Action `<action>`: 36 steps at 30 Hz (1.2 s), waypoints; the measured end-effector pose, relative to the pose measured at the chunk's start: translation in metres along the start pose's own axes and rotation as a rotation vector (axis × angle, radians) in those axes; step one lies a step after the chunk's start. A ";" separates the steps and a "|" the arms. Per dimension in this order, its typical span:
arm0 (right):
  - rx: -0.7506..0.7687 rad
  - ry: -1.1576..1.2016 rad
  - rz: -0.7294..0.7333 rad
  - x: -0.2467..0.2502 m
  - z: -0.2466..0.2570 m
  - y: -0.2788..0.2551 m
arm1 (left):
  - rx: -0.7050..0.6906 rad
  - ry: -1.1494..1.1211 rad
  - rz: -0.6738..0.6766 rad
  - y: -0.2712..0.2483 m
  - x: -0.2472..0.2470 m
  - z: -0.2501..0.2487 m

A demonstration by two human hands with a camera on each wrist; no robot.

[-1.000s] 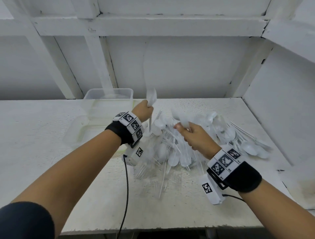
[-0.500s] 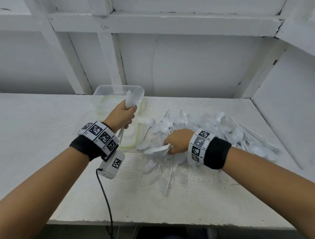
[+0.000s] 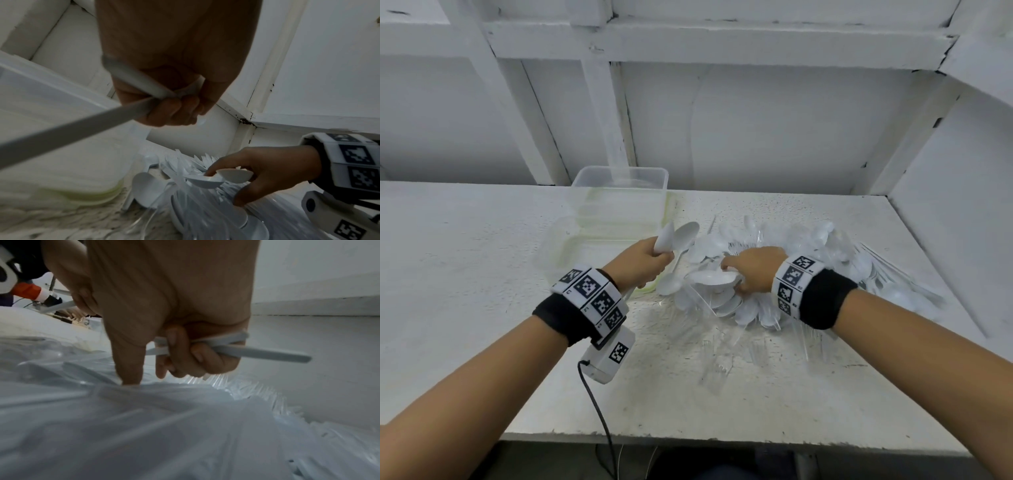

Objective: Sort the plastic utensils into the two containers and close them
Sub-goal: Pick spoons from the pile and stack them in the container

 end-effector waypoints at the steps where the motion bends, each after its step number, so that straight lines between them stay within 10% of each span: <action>1: 0.008 -0.030 -0.019 0.000 0.003 0.000 | -0.001 0.018 0.012 0.000 -0.001 0.001; 11: 0.007 -0.085 -0.123 -0.002 0.009 -0.003 | -0.040 0.042 0.039 -0.005 -0.008 0.004; 18: -0.180 0.014 0.054 -0.001 0.011 0.008 | -0.014 0.008 -0.001 -0.003 -0.009 0.005; 36: 0.019 0.224 -0.043 0.002 0.017 0.001 | -0.018 -0.003 0.000 -0.007 -0.013 0.013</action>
Point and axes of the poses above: each hand's wrist, its own y-axis towards the middle knuckle, its own x-axis out of the back of the hand, z = x × y, the point moved 2 cm from there along y, towards the middle knuckle, and after that the axes turned 2 degrees about -x, right-handed, at the moved point
